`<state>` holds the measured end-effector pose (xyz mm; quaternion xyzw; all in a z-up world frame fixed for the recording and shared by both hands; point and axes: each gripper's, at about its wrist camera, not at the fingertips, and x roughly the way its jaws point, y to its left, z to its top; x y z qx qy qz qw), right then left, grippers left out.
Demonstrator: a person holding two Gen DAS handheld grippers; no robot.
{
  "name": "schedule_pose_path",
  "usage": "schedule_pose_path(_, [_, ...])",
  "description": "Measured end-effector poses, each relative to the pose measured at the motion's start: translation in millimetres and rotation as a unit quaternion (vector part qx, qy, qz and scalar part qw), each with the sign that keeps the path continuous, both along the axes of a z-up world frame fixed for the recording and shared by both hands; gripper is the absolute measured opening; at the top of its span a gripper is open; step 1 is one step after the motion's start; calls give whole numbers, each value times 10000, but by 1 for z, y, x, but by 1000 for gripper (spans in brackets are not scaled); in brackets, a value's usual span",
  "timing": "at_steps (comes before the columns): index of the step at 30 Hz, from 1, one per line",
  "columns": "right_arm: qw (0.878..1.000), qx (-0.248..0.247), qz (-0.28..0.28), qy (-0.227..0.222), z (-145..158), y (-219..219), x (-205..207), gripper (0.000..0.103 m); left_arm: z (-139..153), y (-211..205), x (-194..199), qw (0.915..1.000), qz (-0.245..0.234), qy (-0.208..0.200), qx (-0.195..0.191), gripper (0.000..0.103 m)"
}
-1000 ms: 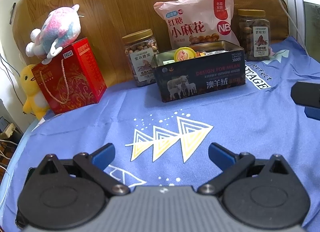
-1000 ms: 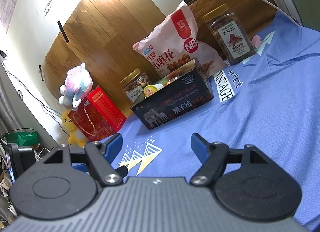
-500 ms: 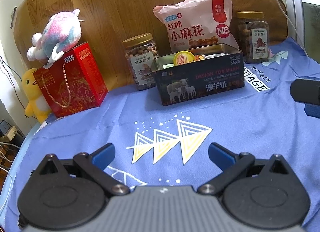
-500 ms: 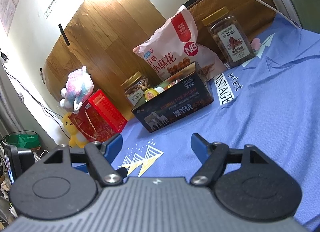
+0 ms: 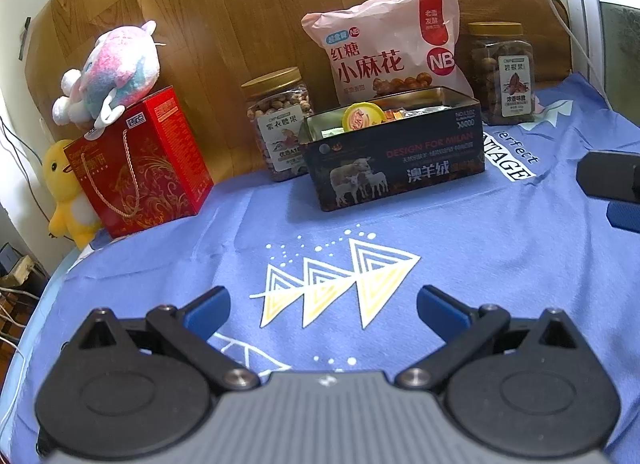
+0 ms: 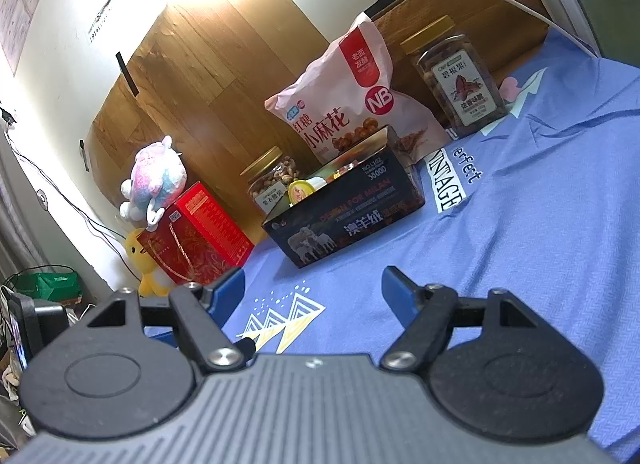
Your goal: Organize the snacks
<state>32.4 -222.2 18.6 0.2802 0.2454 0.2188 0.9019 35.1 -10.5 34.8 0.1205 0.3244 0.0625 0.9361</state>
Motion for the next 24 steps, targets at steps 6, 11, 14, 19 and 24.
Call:
schedule_pose_path(6, [10000,3,-4,-3,0,0,0,77,-1,0,-1,10000,-2,16,-14,103])
schedule_pose_path(11, [10000,-1,5,1,0,0,0,77,-2,1,-1,10000,0,27,-11,103])
schedule_pose_path(14, [10000,4,-3,-1,0,0,-1,77,-3,1,-1,10000,0,41,-11,103])
schedule_pose_path(19, [10000,3,7,2,0,0,0,77,-4,2,-1,10000,10,65,-17,103])
schedule_pose_path(24, [10000,5,2,-2,0,0,-1,77,-4,2,-1,10000,7,70,-21,103])
